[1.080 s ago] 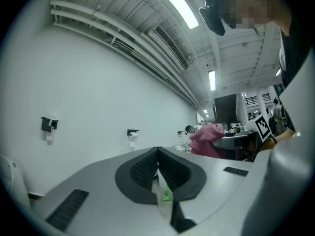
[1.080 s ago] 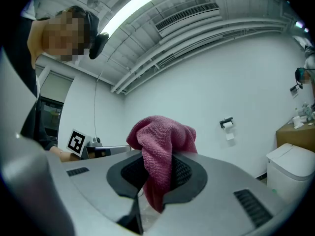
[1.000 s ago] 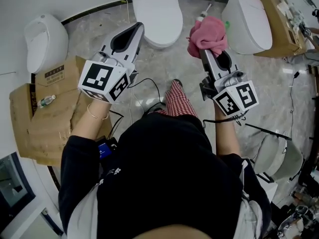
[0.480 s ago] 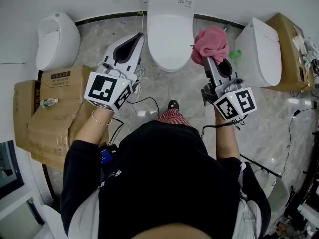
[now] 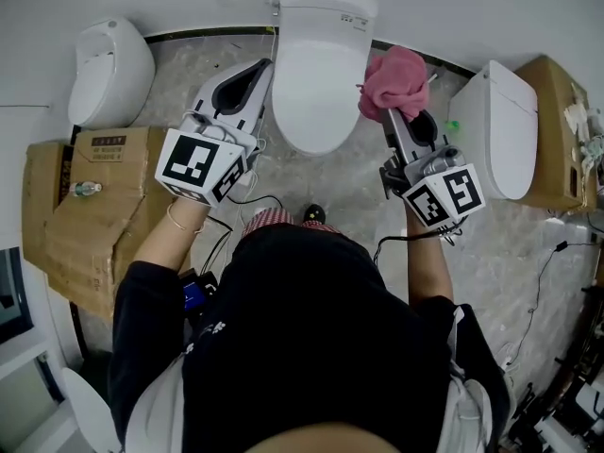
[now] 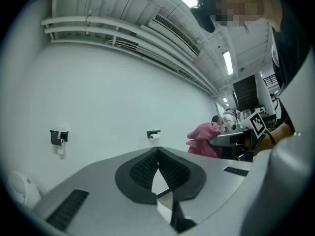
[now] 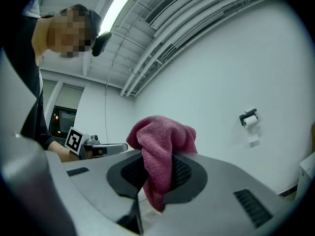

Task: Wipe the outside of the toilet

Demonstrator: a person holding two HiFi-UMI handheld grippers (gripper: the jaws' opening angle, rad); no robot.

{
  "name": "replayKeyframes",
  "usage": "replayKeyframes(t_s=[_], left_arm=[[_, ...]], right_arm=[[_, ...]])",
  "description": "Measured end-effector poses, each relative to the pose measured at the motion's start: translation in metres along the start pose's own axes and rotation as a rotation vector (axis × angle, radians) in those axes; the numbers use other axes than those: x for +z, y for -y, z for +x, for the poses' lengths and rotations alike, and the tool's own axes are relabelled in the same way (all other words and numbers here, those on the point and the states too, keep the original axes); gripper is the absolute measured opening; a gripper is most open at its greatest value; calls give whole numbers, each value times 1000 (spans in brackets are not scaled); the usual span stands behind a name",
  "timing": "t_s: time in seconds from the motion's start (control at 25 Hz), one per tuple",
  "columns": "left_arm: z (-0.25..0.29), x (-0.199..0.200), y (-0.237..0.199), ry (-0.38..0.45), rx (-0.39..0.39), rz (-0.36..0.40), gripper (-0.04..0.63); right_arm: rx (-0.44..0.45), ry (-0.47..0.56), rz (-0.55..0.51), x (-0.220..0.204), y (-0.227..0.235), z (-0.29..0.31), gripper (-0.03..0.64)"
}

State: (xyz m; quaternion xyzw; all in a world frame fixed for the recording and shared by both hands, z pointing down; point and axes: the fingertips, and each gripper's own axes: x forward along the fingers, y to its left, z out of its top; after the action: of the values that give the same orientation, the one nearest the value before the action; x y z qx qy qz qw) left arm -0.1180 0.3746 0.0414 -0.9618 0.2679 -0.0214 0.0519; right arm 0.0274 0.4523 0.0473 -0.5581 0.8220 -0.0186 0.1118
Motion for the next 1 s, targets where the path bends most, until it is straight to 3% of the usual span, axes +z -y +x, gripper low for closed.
replayKeyframes(t_s=[0.4,0.68,1.0], left_arm=[[25,-1,-10,-27,24,27,9],[59,-9,-36,-1,10,-30,9],[110,-16,-86,1,-74,-10,9]], right_arm=[[10,6,46,-8,25,17,78],[-13,-10,33,-13,44,46,78],[-68,-29,20,-20,76,106,78]])
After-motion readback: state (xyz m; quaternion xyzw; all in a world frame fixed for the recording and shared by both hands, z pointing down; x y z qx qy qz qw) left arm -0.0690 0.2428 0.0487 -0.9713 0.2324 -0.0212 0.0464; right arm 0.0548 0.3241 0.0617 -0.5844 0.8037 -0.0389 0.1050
